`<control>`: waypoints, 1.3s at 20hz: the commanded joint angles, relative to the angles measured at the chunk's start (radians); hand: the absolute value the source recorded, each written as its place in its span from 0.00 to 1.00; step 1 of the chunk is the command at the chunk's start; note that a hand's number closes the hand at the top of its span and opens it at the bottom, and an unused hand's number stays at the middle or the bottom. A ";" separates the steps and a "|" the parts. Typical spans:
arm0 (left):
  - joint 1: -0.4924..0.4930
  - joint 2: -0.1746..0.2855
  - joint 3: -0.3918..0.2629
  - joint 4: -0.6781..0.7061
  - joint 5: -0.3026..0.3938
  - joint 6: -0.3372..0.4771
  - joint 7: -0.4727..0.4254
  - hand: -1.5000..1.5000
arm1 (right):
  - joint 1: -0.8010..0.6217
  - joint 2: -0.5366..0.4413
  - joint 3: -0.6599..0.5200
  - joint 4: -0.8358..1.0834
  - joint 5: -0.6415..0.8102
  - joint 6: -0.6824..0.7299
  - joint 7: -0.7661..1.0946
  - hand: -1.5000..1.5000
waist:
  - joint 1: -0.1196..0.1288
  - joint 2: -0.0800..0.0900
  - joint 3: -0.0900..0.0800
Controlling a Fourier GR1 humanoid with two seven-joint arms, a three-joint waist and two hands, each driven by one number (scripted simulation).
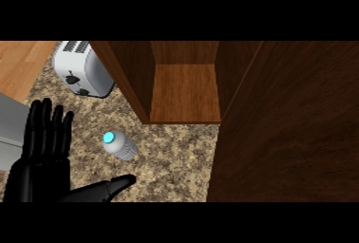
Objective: Pick up the bottled water, place it into the cabinet and close the cabinet
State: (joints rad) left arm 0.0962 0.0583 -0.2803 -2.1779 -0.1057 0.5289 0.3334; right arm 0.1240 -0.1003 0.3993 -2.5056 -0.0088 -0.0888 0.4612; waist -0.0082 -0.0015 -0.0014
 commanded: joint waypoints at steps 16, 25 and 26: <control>0.004 -0.040 0.189 0.528 0.220 -0.181 -0.442 0.00 | 0.011 -0.074 -0.015 -0.211 0.003 -0.017 0.106 0.00 | -0.001 0.000 0.001; -0.021 -0.057 0.247 0.879 0.311 -0.232 -0.741 0.00 | -0.089 -0.049 0.033 -0.156 0.064 -0.083 0.166 0.00 | -0.001 0.001 -0.001; -0.065 -0.028 0.309 0.883 0.316 -0.281 -0.701 0.00 | -0.044 -0.068 0.011 -0.161 0.046 -0.060 0.110 0.00 | -0.001 0.001 0.000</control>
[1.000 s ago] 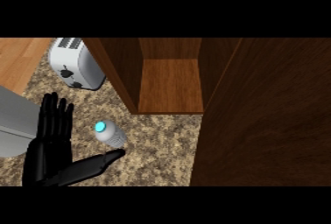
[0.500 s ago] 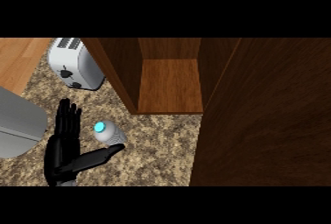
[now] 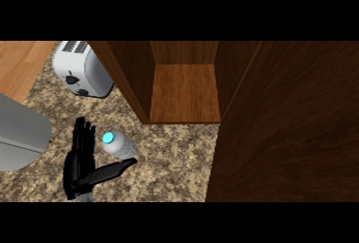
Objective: Pick up the bottled water, place it into the cabinet and close the cabinet
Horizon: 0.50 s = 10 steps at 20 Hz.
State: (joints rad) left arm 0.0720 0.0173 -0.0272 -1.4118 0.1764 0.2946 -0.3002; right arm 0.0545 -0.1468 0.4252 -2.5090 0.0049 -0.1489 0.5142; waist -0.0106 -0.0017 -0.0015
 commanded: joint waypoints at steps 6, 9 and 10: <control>-0.070 -0.013 0.097 0.337 0.043 -0.082 -0.241 0.00 | -0.037 -0.022 -0.007 -0.164 0.030 -0.018 0.094 0.00 | 0.001 0.001 0.000; -0.171 -0.003 0.122 0.394 0.050 -0.056 -0.209 0.00 | -0.029 -0.007 0.059 -0.173 0.108 -0.054 0.119 0.00 | -0.003 0.000 0.000; -0.134 0.010 0.151 0.476 0.074 -0.135 -0.325 0.00 | -0.062 -0.023 0.005 -0.154 0.042 -0.032 0.123 0.00 | 0.000 0.002 0.000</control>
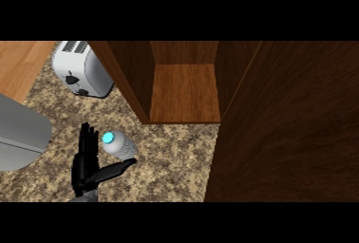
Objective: Pick up the bottled water, place it into the cabinet and close the cabinet
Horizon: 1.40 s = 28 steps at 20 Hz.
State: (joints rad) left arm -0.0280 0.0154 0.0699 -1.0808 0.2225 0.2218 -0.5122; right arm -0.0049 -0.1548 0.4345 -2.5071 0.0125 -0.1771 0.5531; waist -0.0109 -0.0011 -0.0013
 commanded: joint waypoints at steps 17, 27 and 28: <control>-0.199 0.002 0.118 0.490 0.098 -0.192 -0.332 0.00 | 0.062 -0.034 0.028 -0.182 0.082 -0.045 0.068 0.00 | -0.005 0.001 0.000; -0.326 0.030 0.138 0.627 0.132 -0.313 -0.333 1.00 | 0.126 -0.070 -0.045 -0.188 -0.013 -0.014 0.000 0.00 | -0.005 0.001 0.000; -0.328 0.006 0.129 0.605 0.138 -0.313 -0.300 1.00 | 0.190 -0.073 -0.052 -0.158 -0.024 0.002 -0.081 0.00 | -0.005 0.000 0.001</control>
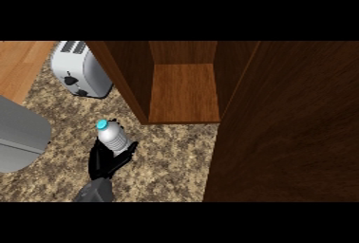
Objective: Pick up the bottled water, place it into the cabinet and close the cabinet
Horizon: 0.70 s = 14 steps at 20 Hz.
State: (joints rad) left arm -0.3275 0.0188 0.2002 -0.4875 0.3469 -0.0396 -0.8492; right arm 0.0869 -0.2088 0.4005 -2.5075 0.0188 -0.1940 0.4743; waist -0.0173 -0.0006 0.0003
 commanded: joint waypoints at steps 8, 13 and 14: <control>-0.075 -0.011 -0.072 0.039 -0.067 0.095 -0.112 1.00 | 0.081 -0.006 -0.028 -0.088 -0.021 0.027 -0.031 0.00 | 0.009 -0.002 0.000; -0.101 0.023 -0.147 0.091 -0.131 -0.022 -0.126 1.00 | 0.118 -0.036 -0.132 -0.109 -0.088 0.064 -0.057 0.00 | 0.001 0.000 0.000; -0.120 0.027 -0.149 0.110 -0.131 -0.052 -0.115 1.00 | 0.145 -0.055 -0.155 -0.132 -0.104 0.086 -0.071 0.00 | -0.006 0.001 0.000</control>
State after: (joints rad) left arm -0.4317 0.0271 0.0966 -0.3947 0.2601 -0.0231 -0.9580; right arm 0.1720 -0.2340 0.3060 -2.4986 0.0001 -0.1356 0.3723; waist -0.0195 0.0002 -0.0002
